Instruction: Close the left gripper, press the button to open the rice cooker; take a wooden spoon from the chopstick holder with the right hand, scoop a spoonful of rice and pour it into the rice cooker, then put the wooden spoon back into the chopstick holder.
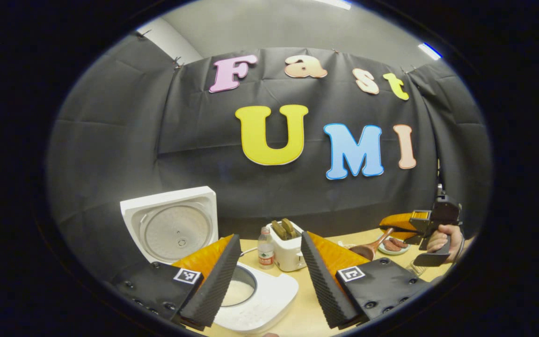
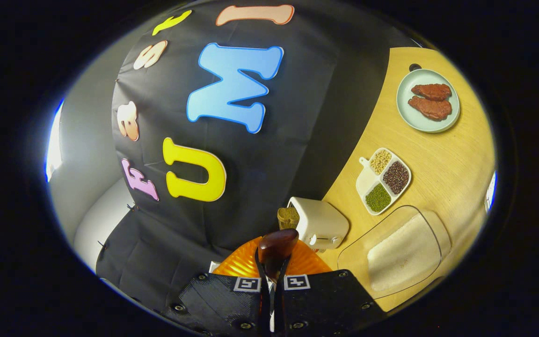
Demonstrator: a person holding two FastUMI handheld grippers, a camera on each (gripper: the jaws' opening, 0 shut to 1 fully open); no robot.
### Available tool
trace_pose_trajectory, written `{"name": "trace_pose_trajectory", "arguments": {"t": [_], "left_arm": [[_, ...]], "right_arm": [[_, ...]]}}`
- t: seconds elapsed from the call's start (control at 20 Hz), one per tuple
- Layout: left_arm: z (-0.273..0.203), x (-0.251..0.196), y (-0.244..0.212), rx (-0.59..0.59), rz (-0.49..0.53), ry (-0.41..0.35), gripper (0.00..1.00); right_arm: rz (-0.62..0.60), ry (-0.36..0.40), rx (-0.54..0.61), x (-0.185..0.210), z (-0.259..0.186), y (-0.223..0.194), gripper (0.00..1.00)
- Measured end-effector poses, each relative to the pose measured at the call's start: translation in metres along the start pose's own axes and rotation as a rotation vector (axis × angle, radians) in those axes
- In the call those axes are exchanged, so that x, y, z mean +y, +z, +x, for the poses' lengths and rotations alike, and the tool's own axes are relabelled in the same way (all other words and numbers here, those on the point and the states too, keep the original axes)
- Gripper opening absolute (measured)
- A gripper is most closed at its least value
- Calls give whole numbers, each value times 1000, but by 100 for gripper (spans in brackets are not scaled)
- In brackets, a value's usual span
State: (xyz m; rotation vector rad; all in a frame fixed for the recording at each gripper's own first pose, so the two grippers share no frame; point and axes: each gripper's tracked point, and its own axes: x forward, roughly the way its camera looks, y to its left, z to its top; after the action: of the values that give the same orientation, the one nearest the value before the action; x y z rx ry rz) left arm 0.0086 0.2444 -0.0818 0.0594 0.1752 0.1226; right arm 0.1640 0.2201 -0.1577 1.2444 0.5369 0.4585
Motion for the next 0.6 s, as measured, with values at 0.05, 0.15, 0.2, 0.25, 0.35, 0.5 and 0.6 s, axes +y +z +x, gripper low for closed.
{"name": "trace_pose_trajectory", "arguments": {"t": [0.05, 0.15, 0.2, 0.25, 0.35, 0.5, 0.6], "left_arm": [[-3, 3, -3, 0, 2, -1, 91], [-9, 11, -6, 1, 5, 0, 91], [-12, 16, -7, 2, 7, 6, 91], [-15, 22, -10, 5, 8, 16, 91], [-20, 29, -17, 6, 3, 27, 91], [-27, 40, -21, 2, 8, 29, 91], [-32, 50, -28, 9, 8, 34, 91]], "right_arm": [[2, 11, 13, 7, 3, -7, 7], [-1, 30, 38, 19, 8, -19, 4], [-6, 41, 52, 25, 11, -26, 4], [-12, 49, 64, 30, 14, -32, 7], [-17, 66, 87, 41, 22, -45, 4], [-13, 87, 109, 55, 33, -62, 4], [-13, 96, 125, 65, 45, -75, 4]]}}
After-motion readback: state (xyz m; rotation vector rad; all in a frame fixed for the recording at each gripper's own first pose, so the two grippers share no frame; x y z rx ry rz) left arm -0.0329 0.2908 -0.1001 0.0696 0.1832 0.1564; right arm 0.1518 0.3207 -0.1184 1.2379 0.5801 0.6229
